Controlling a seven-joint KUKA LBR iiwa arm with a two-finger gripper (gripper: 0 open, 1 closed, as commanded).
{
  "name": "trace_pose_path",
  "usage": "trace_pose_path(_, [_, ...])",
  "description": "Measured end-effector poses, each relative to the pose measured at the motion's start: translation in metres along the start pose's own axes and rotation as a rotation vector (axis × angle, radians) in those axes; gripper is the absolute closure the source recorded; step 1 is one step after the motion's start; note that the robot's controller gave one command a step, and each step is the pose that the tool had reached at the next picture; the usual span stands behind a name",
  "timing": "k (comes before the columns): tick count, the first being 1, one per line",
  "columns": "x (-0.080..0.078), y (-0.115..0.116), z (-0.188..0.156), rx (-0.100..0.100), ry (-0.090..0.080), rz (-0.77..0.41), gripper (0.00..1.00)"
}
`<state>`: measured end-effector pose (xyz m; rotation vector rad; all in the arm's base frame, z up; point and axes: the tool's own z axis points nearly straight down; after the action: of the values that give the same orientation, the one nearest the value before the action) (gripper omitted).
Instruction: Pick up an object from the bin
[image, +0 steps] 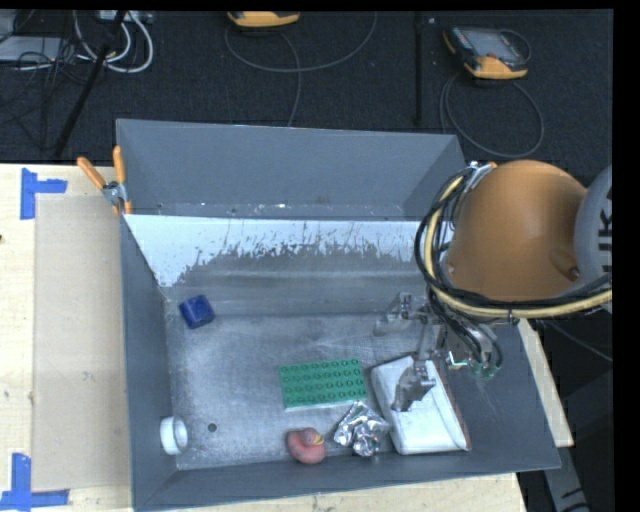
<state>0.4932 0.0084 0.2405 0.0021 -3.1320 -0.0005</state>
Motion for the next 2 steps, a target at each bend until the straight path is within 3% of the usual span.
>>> trace_pose_path(1, [-0.071,0.035,0.167,0.001,-0.010,-0.089,0.00])
trace_pose_path(2, [-0.054,0.047,0.140,-0.001,-0.008,0.129,0.00])
